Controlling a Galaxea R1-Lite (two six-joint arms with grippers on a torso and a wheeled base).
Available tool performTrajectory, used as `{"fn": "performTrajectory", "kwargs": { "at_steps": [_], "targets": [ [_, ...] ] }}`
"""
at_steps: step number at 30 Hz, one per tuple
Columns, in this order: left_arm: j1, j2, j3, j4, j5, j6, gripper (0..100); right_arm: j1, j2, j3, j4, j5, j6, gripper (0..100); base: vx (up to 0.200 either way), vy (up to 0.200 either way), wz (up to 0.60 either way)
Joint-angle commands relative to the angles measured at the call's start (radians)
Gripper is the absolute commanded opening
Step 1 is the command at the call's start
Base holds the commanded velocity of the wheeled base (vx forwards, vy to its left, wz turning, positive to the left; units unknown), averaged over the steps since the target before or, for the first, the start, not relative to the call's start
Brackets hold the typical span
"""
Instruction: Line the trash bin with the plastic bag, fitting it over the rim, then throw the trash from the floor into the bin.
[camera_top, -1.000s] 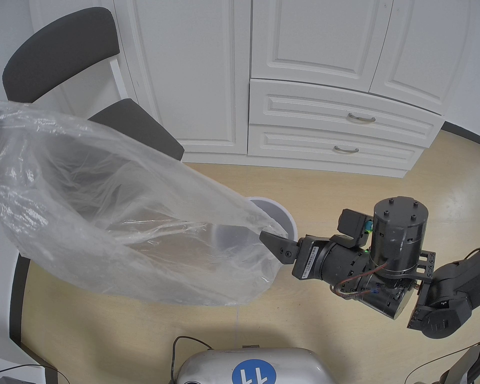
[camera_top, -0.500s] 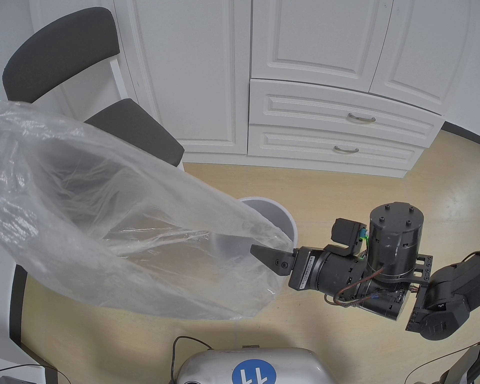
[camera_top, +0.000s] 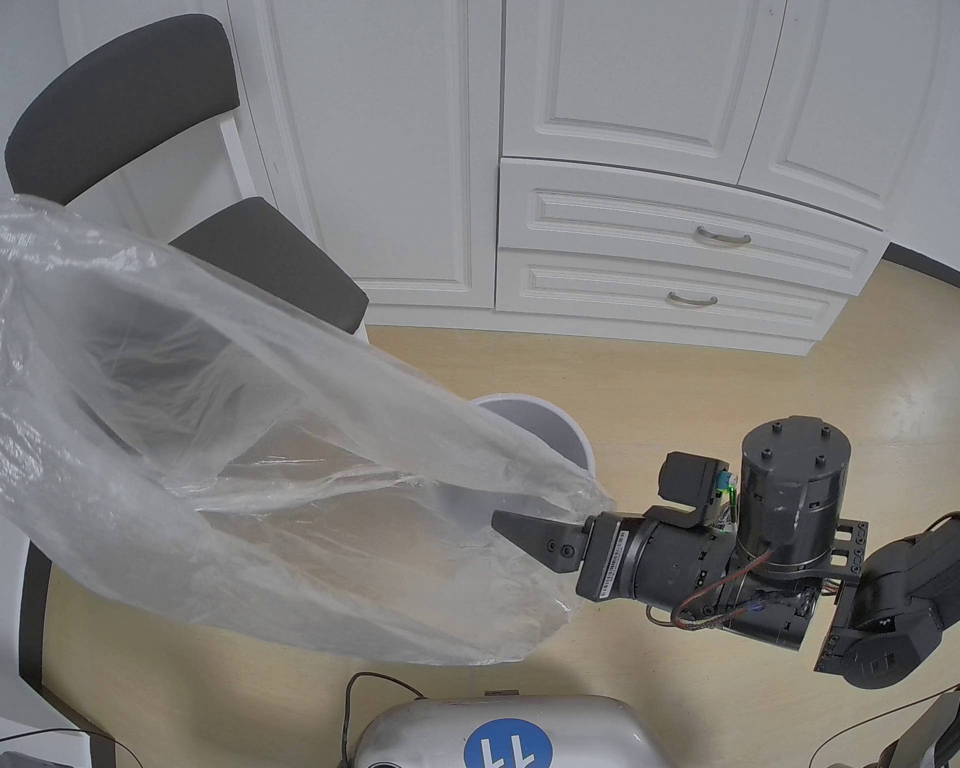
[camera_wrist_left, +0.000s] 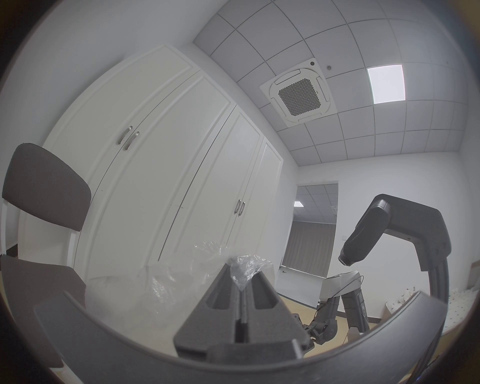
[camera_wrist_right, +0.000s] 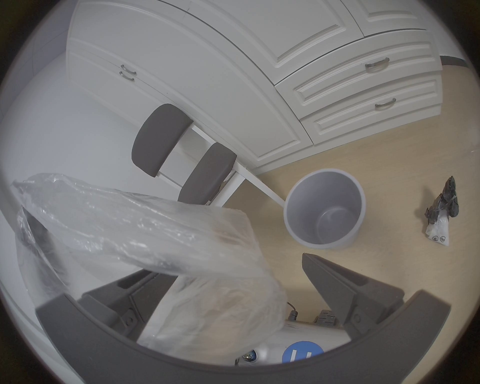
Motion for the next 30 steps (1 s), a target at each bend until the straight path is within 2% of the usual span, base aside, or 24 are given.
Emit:
{"fn": "performTrajectory", "kwargs": {
  "at_steps": [1,21,22,30],
  "targets": [
    [0.0,0.0,-0.002,0.0,-0.001,-0.011,0,0.001,0.0,0.001,-0.001,0.0,-0.001,100,0.0,0.0,0.0],
    [0.0,0.0,-0.003,0.001,-0.001,-0.014,0,0.002,0.009,0.0,-0.004,-0.006,-0.007,100,0.0,0.0,0.0],
    [0.0,0.0,-0.002,0.0,-0.001,-0.014,0,0.002,0.009,0.0,-0.004,-0.004,-0.007,0,0.0,0.0,0.0],
    [0.0,0.007,-0.002,0.0,-0.001,-0.02,0,0.007,0.006,0.004,-0.058,0.0,0.002,0,0.0,0.0,0.0]
  ]
}}
